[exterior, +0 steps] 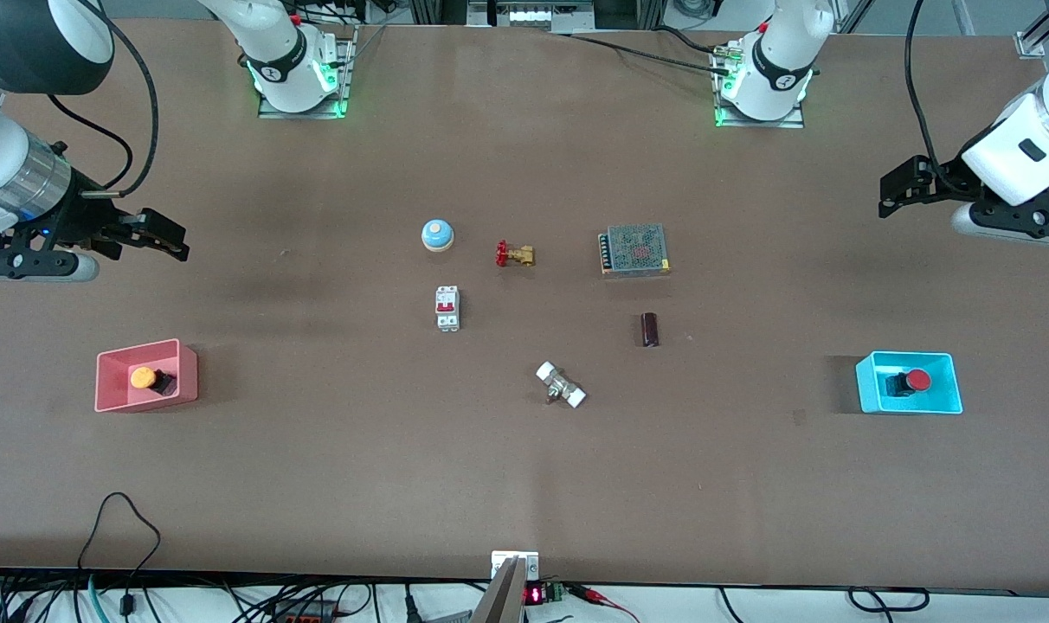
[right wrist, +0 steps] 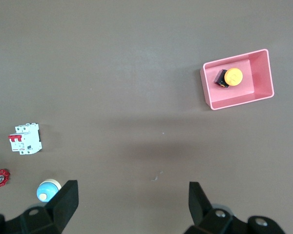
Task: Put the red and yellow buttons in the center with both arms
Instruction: 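Lower the right gripper to the yellow button while the left gripper reaches the red button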
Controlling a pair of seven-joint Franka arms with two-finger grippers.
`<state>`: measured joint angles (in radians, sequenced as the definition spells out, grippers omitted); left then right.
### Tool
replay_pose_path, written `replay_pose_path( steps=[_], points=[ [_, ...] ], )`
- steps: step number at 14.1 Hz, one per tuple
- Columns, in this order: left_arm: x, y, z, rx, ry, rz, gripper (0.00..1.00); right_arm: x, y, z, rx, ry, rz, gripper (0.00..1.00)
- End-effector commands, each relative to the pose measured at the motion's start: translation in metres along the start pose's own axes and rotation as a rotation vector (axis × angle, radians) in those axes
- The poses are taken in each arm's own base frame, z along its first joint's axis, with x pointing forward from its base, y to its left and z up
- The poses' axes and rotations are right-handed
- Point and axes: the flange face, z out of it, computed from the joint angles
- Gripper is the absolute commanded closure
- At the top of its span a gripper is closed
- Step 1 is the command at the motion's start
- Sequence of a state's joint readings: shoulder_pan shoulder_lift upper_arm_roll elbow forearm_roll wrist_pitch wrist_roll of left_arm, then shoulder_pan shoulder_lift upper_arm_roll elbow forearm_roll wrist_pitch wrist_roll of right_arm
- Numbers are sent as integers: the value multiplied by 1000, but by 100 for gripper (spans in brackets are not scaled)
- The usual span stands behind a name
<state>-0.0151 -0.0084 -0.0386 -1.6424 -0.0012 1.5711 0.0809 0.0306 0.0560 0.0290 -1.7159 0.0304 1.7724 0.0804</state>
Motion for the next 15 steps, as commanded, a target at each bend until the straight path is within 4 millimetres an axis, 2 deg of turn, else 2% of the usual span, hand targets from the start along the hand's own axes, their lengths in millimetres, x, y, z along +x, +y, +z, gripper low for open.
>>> replay_pose_path(
  steps=[1,5,9,10,12,15],
  points=[
    [-2,-1,-7,12,-2,-6,0,1,-1,-4,15,-2,22,0],
    [-2,-1,-7,12,-2,-6,0,1,2,-2,13,-6,17,0],
    [-2,-11,-10,10,-11,-27,0,3,5,18,9,-44,18,0],
    [-1,-24,-6,7,-19,-50,0,4,6,23,7,-51,11,0],
    [6,-45,4,1,-36,-84,0,15,26,41,0,-56,-33,0],
    [35,-95,52,-14,-105,-145,0,38,64,76,-27,-33,-68,0]
  ],
)
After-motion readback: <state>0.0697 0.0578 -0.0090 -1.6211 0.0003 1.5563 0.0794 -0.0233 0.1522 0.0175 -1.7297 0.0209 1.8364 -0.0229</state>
